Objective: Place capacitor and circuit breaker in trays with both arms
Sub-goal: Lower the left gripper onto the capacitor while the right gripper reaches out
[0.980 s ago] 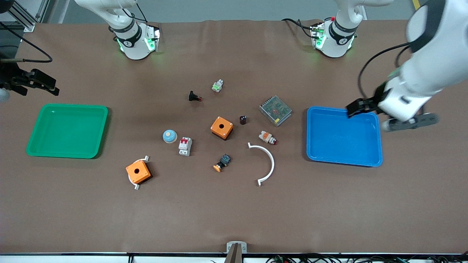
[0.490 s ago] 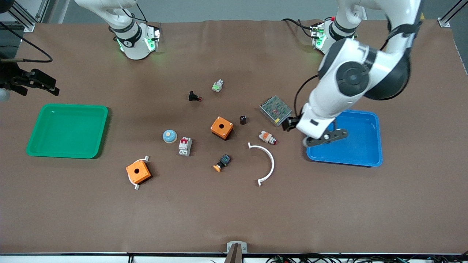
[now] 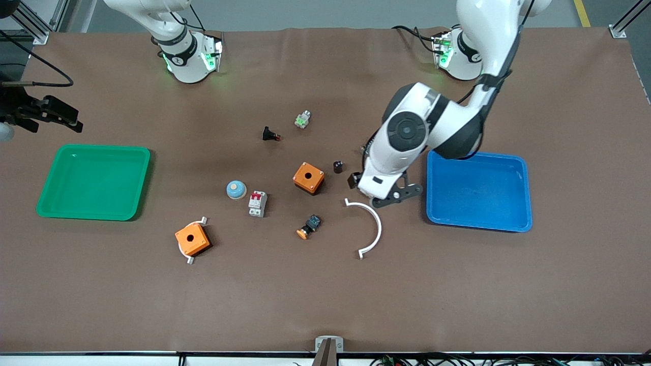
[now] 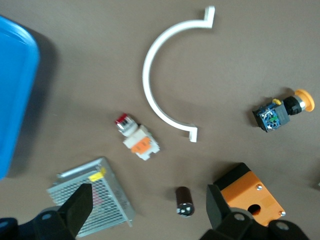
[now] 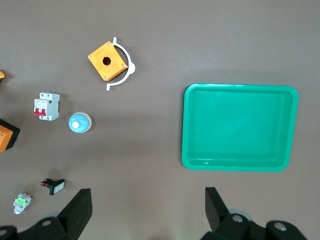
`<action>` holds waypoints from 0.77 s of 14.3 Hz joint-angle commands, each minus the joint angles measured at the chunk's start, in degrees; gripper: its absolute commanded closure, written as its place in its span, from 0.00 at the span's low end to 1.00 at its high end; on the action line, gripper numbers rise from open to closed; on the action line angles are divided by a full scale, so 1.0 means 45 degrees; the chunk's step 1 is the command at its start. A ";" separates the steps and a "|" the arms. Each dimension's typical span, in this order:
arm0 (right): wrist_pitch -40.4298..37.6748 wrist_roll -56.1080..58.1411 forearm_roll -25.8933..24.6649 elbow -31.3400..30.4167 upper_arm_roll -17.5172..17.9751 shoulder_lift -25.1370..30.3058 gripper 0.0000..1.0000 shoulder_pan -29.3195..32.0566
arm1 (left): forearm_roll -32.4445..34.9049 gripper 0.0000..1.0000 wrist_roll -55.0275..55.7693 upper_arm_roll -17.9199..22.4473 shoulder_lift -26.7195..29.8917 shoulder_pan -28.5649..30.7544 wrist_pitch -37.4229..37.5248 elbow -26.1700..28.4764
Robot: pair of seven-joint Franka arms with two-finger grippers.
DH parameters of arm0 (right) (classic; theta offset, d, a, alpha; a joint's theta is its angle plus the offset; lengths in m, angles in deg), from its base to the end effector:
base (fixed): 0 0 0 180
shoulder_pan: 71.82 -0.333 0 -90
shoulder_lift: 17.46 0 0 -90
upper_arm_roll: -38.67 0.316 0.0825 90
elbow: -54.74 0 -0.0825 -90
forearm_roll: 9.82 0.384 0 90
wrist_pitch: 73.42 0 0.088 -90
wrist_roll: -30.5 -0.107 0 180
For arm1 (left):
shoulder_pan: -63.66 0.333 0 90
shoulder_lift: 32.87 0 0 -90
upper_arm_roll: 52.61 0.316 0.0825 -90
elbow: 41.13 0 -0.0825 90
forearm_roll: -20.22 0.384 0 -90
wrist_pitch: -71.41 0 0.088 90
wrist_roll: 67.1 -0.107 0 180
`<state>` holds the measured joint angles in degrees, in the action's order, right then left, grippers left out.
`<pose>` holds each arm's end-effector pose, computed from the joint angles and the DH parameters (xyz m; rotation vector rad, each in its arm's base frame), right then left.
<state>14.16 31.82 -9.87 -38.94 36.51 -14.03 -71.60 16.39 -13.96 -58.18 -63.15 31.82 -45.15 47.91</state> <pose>0.5302 -0.0228 0.6232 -3.1377 0.0289 0.0731 0.5503 -0.4139 0.3388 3.0545 0.4897 -0.1695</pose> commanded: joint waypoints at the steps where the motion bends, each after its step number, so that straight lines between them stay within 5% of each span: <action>1: -0.0067 0.0039 -0.0243 -0.0139 -0.0027 0.0311 0.00 -0.0048 | -0.0067 0.00 0.0823 0.0085 -0.0632 -0.0618 -0.0619 -0.0235; 11: 0.0496 -0.0020 -0.0302 0.0290 -0.0106 -0.0840 0.00 0.0127 | 0.0031 0.00 0.0984 0.0085 -0.1103 -0.1987 -0.2828 0.1932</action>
<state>15.16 31.80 -10.08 -38.70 35.76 -15.66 -71.36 16.39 -9.41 -58.23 -68.90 23.61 -56.62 54.55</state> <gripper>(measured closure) 0.000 0.000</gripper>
